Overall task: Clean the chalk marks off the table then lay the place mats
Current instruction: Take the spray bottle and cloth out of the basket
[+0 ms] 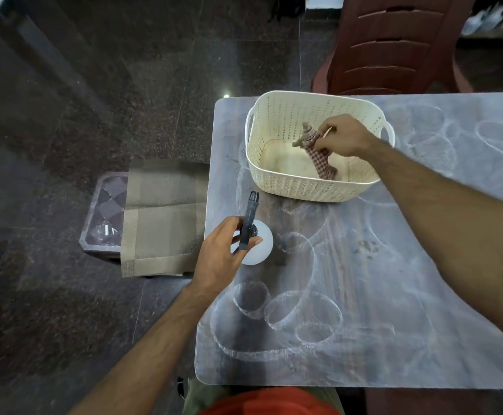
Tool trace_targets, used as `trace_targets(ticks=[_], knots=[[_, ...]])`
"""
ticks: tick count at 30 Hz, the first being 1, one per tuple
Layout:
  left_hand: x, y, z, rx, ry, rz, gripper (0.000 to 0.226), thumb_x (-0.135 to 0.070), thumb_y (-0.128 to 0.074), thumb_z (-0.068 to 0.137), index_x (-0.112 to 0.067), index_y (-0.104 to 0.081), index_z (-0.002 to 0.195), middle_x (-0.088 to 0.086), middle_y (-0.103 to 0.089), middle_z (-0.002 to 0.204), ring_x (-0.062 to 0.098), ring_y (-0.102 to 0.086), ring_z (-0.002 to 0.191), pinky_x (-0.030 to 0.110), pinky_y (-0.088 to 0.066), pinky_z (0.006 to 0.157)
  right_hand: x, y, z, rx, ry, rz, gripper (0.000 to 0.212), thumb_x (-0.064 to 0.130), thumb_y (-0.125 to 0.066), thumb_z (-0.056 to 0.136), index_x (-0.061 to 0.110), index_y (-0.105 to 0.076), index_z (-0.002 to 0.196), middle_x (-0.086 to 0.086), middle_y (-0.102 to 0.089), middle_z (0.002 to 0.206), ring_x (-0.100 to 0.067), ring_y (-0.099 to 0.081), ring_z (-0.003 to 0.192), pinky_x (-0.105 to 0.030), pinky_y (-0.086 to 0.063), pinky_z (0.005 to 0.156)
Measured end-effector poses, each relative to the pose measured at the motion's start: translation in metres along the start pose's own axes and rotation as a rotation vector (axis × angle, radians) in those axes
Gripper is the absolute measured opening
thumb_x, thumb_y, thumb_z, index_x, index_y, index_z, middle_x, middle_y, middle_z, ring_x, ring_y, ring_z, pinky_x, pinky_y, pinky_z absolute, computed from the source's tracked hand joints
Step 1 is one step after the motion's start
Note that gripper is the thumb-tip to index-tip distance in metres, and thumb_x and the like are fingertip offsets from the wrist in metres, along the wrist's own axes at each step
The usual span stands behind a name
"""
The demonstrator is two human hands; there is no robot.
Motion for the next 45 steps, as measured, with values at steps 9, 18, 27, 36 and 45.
trace_targets(ticks=[9, 18, 27, 36, 45], knots=[[-0.004, 0.003, -0.010, 0.074, 0.012, -0.083, 0.061, -0.045, -0.073, 0.082, -0.023, -0.047, 0.132, -0.010, -0.060, 0.123, 0.005, -0.056, 0.116, 0.018, -0.045, 0.095, 0.034, 0.063, -0.059, -0.167, 0.058, 0.711, 0.018, 0.002, -0.062, 0.082, 0.018, -0.058, 0.074, -0.001, -0.065, 0.073, -0.011, -0.057, 0.063, -0.027, -0.049, 0.064], [-0.088, 0.035, -0.012, -0.438, -0.235, -0.158, 0.032, -0.031, -0.056, 0.096, -0.015, -0.054, 0.124, -0.002, -0.057, 0.124, 0.010, -0.054, 0.116, 0.033, -0.046, 0.100, 0.043, 0.054, -0.138, 0.048, 0.056, 1.286, 0.049, 0.019, -0.062, 0.061, 0.000, -0.063, 0.106, -0.020, -0.061, 0.103, -0.032, -0.055, 0.095, -0.045, -0.045, 0.094], [-0.137, -0.033, -0.011, -0.195, -0.154, -0.278, 0.032, -0.025, -0.065, 0.092, -0.017, -0.056, 0.121, -0.008, -0.061, 0.117, 0.003, -0.056, 0.110, 0.030, -0.050, 0.096, 0.030, 0.000, -0.208, 0.196, -0.006, 1.536, 0.034, 0.022, -0.045, 0.079, 0.013, -0.070, 0.058, -0.001, -0.063, 0.062, -0.014, -0.059, 0.060, -0.028, -0.053, 0.068], [-0.110, -0.067, -0.033, -0.119, 0.184, -0.291, 0.058, -0.049, -0.067, 0.085, -0.018, -0.045, 0.129, -0.004, -0.057, 0.118, 0.009, -0.056, 0.106, 0.025, -0.049, 0.089, 0.004, -0.030, -0.232, 0.134, -0.063, 1.627, 0.028, 0.019, -0.043, 0.091, 0.002, -0.064, 0.097, -0.012, -0.068, 0.088, -0.025, -0.064, 0.079, -0.038, -0.056, 0.079], [-0.078, -0.097, -0.040, 0.251, 0.587, -0.658, 0.040, -0.049, -0.057, 0.093, -0.014, -0.057, 0.113, 0.000, -0.067, 0.105, 0.015, -0.061, 0.098, 0.036, -0.049, 0.092, -0.024, -0.049, -0.231, 0.056, -0.256, 1.588, 0.031, 0.022, -0.039, 0.098, 0.002, -0.062, 0.093, -0.012, -0.067, 0.083, -0.025, -0.064, 0.075, -0.039, -0.055, 0.079]])
Point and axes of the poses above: each hand's wrist, its own z-axis towards the middle knuckle, its own y-axis out of the back of the hand, x = y × z, the point moved 3 cm from there along z, towards the middle knuckle
